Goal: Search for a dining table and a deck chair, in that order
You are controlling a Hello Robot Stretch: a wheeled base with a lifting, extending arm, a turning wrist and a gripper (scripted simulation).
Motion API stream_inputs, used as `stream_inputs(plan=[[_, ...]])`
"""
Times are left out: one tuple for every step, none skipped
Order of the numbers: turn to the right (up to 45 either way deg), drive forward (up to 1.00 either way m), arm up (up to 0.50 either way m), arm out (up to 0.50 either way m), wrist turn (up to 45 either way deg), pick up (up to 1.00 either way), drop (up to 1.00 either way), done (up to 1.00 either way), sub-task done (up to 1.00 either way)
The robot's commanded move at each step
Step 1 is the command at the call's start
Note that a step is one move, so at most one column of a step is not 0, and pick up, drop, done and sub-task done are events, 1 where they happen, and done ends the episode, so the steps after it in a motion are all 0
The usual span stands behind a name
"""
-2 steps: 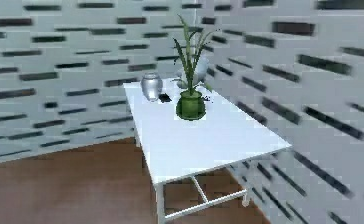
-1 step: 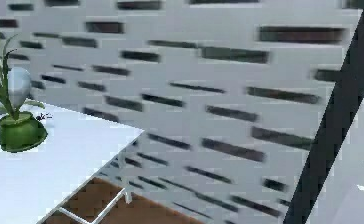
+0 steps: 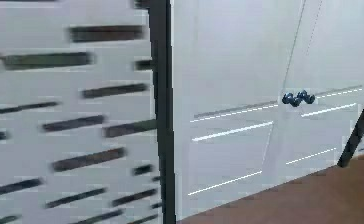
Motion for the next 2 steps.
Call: stream_inputs(plan=[[45.0,0.0,0.0,0.0,0.0,0.0,0.0,0.0,0.0],[24.0,0.0,0.0,0.0,0.0,0.0,0.0,0.0,0.0]])
